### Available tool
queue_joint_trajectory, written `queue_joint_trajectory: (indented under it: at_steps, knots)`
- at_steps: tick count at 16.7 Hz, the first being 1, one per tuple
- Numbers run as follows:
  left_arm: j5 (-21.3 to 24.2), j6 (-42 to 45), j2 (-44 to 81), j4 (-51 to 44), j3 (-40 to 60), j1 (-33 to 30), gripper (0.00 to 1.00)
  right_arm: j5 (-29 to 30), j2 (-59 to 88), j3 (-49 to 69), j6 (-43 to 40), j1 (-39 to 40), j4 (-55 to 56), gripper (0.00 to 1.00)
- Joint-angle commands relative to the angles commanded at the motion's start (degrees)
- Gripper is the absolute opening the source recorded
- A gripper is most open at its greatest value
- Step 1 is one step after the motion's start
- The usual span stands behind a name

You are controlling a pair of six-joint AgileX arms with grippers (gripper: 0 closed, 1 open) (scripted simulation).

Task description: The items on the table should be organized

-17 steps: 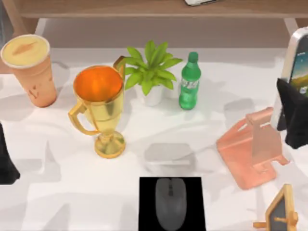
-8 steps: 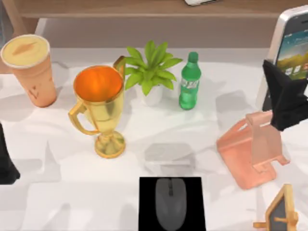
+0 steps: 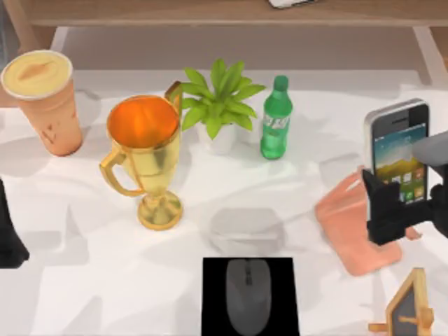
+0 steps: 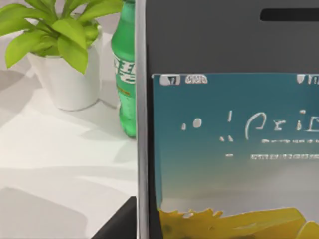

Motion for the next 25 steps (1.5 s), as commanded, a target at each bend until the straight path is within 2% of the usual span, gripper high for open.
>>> queue_joint_trajectory:
  at_steps: [2, 15, 25]
  knots:
    - [0.0, 0.0, 0.0, 0.0, 0.0, 0.0, 1.0, 0.0, 0.0, 0.0, 0.0, 0.0, 0.0, 0.0]
    - [0.0, 0.0, 0.0, 0.0, 0.0, 0.0, 1.0, 0.0, 0.0, 0.0, 0.0, 0.0, 0.0, 0.98]
    - [0.0, 0.0, 0.0, 0.0, 0.0, 0.0, 1.0, 0.2, -0.2, -0.1, 0.1, 0.2, -0.2, 1.0]
